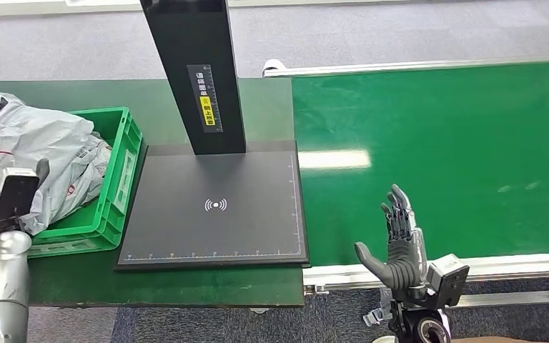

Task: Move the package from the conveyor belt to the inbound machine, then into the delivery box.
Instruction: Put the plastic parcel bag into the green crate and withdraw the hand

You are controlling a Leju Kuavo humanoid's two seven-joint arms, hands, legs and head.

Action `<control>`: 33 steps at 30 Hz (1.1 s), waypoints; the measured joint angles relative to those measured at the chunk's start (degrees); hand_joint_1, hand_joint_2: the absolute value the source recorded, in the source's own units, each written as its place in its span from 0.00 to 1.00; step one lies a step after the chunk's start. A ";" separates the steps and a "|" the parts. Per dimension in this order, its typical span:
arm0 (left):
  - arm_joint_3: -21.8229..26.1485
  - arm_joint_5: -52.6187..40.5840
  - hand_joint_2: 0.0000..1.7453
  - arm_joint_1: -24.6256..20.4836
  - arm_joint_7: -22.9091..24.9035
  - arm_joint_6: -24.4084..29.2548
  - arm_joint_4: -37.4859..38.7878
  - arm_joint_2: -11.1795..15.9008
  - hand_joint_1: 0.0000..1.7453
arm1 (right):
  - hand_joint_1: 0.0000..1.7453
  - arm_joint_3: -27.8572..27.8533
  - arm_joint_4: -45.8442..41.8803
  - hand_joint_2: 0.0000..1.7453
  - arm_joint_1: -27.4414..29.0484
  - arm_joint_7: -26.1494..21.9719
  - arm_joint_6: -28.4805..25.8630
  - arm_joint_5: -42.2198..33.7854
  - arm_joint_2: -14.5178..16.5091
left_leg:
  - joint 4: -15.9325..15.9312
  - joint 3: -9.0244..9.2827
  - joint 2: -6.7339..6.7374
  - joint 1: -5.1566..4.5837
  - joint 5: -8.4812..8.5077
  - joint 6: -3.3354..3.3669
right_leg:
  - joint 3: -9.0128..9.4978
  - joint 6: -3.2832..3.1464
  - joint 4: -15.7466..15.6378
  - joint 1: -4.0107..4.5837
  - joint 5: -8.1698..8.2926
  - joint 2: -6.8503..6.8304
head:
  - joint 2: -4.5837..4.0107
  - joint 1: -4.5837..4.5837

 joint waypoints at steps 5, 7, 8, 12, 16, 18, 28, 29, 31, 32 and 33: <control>-1.30 9.25 1.00 1.34 1.26 -12.53 -4.70 -1.22 0.00 | 0.00 -0.81 -0.04 1.00 0.13 0.02 -0.37 0.31 0.00 | 0.00 0.00 0.00 0.00 0.00 0.00 | 0.01 0.00 0.00 0.00 0.00 0.00 | -0.01 0.01; -2.09 15.02 1.00 2.21 2.75 -21.37 -7.22 -1.90 0.00 | 0.00 -1.28 -0.06 1.00 0.14 0.11 -0.49 0.48 0.00 | 0.00 0.00 0.00 -0.01 0.00 0.00 | 0.01 0.00 0.00 -0.01 0.00 0.00 | 0.00 0.01; -2.57 17.51 1.00 2.83 3.38 -24.98 -8.59 -2.30 0.00 | 0.00 -1.49 -0.07 1.00 0.14 0.23 -0.63 0.73 0.00 | 0.00 -0.01 0.01 -0.02 -0.01 0.01 | 0.01 0.01 0.00 -0.02 0.00 0.00 | 0.00 0.01; -5.44 22.21 1.00 7.41 5.20 -32.01 -15.39 -4.72 0.00 | 0.00 -1.88 -0.06 1.00 0.17 1.21 -2.76 4.30 0.03 | 0.00 -0.01 0.03 -0.06 -0.04 0.01 | 0.00 0.03 -0.01 -0.07 -0.01 0.02 | 0.00 -0.01; -10.35 22.14 1.00 14.40 6.05 -30.34 -22.61 -8.88 0.00 | 0.00 -1.81 -0.01 1.00 0.16 1.89 -4.94 7.61 0.49 | 0.01 -0.02 0.02 -0.07 -0.11 0.00 | 0.00 0.04 -0.02 -0.09 -0.03 0.02 | -0.01 -0.01; -13.10 20.96 1.00 17.99 6.25 -26.26 -25.72 -11.37 0.00 | 0.00 -1.58 0.00 1.00 0.19 1.90 -6.04 9.02 0.97 | 0.00 -0.03 0.03 -0.07 -0.14 0.00 | 0.00 0.05 -0.03 -0.09 -0.03 0.02 | -0.01 -0.01; -22.46 23.77 1.00 28.30 8.07 -22.09 -27.77 -21.19 0.00 | 0.00 3.39 3.01 1.00 0.35 2.53 -6.95 11.65 3.73 | 0.00 -0.02 0.00 -0.05 -0.18 0.01 | 0.02 0.06 -0.04 -0.07 -0.06 0.01 | -0.01 -0.01; -23.04 23.73 1.00 28.53 7.68 -21.88 -26.84 -21.98 0.00 | 0.00 3.90 3.75 1.00 0.35 2.64 -6.95 11.59 4.01 | 0.00 -0.01 -0.01 -0.05 -0.18 0.01 | 0.02 0.06 -0.04 -0.07 -0.06 0.01 | -0.01 -0.01; -23.99 23.67 1.00 28.85 7.02 -21.50 -25.20 -23.31 0.00 | 0.00 4.72 5.16 1.00 0.35 2.77 -6.96 11.45 4.45 | 0.00 -0.02 -0.01 -0.05 -0.18 0.02 | 0.03 0.07 -0.04 -0.07 -0.06 0.01 | -0.01 -0.01; -24.43 23.62 1.00 28.95 6.74 -21.34 -24.51 -23.86 0.00 | 0.00 5.06 5.79 1.00 0.35 2.81 -6.97 11.38 4.60 | 0.00 -0.02 -0.01 -0.05 -0.18 0.02 | 0.03 0.07 -0.04 -0.07 -0.06 0.01 | -0.01 -0.01; -24.80 23.48 1.00 29.02 6.46 -21.16 -23.93 -24.28 0.00 | 0.00 5.38 6.35 1.00 0.33 2.81 -6.97 11.34 4.70 | 0.00 -0.02 -0.01 -0.06 -0.18 0.02 | 0.03 0.07 -0.04 -0.07 -0.06 0.01 | 0.00 -0.01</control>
